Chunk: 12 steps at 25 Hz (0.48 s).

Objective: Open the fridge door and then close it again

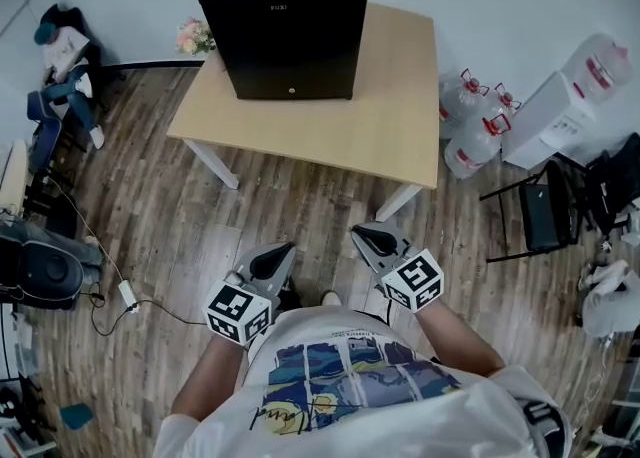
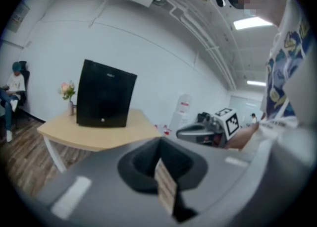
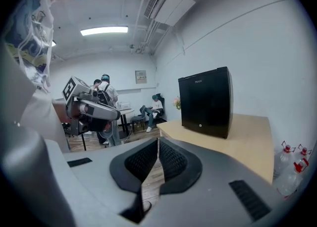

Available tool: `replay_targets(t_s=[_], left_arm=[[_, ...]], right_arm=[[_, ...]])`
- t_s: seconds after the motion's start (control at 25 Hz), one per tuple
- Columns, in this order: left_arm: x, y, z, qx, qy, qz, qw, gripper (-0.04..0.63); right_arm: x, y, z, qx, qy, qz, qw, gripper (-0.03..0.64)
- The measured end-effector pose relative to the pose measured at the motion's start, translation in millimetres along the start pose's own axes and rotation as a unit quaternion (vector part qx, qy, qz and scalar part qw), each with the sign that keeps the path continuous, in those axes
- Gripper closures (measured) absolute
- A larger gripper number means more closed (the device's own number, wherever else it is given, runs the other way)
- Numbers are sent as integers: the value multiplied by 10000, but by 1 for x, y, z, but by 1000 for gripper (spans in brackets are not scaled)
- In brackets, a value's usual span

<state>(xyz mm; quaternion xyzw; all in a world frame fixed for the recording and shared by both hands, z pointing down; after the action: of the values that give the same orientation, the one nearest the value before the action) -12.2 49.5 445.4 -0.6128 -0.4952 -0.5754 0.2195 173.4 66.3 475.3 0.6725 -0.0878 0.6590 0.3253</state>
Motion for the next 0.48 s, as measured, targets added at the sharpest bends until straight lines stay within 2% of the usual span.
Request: replay_targets(t_s=[0.48], left_arm=[[5, 6, 37, 92, 148, -96, 9998, 588]], right_arm=[[7, -29, -9, -106, -97, 1, 9999, 597]])
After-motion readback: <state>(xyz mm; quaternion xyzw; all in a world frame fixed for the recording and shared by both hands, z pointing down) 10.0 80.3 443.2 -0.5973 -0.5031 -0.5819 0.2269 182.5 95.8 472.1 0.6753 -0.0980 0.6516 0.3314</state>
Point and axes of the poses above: the fingertips, and each gripper's own axes: y forward along the fingers, z to its right, x out of its underside, the point moved 5 cm from there along -y, backward along the fingers, and after that the axes turned 1 degree about x, right-handed, at the moved point
